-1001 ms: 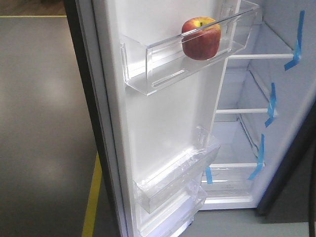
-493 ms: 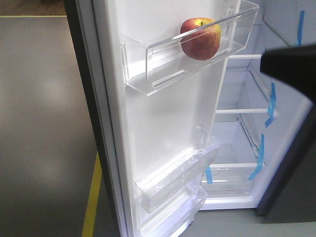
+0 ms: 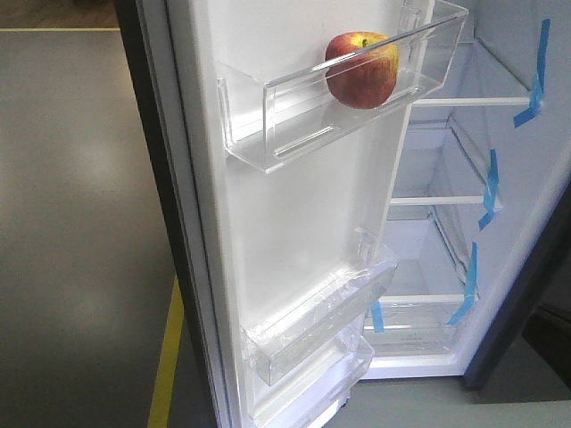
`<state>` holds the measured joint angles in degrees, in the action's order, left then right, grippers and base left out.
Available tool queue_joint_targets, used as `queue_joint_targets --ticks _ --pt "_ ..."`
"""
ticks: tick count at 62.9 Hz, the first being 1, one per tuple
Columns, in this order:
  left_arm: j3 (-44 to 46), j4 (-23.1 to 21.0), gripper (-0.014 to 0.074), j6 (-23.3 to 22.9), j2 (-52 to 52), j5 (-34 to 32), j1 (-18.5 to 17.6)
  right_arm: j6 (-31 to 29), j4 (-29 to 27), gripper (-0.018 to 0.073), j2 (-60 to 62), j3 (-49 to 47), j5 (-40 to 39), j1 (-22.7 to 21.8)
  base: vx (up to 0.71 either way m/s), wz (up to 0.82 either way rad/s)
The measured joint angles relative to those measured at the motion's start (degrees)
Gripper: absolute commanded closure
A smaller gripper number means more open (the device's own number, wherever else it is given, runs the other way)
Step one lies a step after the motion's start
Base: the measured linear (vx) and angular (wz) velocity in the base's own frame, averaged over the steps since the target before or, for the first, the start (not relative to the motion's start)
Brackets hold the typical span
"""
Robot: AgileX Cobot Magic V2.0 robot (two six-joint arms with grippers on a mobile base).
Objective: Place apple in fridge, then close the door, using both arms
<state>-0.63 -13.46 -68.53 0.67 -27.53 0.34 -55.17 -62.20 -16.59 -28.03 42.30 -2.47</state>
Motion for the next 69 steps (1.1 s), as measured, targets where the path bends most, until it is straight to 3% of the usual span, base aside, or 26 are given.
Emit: queue_joint_targets --ticks 5,13,24,30,41,48,57,69 --pt "4.26 1.02 0.0603 -3.1 0.0 -0.26 0.0 0.84 0.13 0.0564 2.0 0.05 -1.52 0.0 0.0 0.0" --pt "14.0 5.95 0.0603 -3.67 -3.09 -1.99 0.0 1.1 0.24 0.0564 3.03 0.05 -5.86 0.0 0.0 0.0" --pt "28.17 20.77 0.0603 -3.74 -14.67 -2.94 0.0 1.41 -0.01 0.0564 3.03 0.05 -7.21 0.0 0.0 0.0" --pt "35.54 27.98 0.0603 -6.01 -22.46 -3.27 0.0 1.47 -0.5 0.0563 3.03 0.05 -7.56 0.0 0.0 0.0" --pt "48.63 41.81 0.0603 -13.23 -41.29 -4.24 0.0 1.6 -1.19 0.0563 3.03 0.05 -8.55 0.0 0.0 0.0" --pt "56.86 47.96 0.0603 -19.67 -52.69 -6.46 0.0 1.6 -1.23 0.0563 3.03 0.05 -8.54 0.0 0.0 0.0" --pt "66.17 54.0 0.0602 -27.61 -67.88 -10.27 0.0 1.6 -1.23 0.0563 3.03 0.05 -8.54 0.0 0.0 0.0" --pt "77.1 57.3 0.057 -39.02 -85.41 -17.99 0.0 1.6 -1.25 0.0563 3.03 0.05 -8.49 0.0 0.0 0.0"
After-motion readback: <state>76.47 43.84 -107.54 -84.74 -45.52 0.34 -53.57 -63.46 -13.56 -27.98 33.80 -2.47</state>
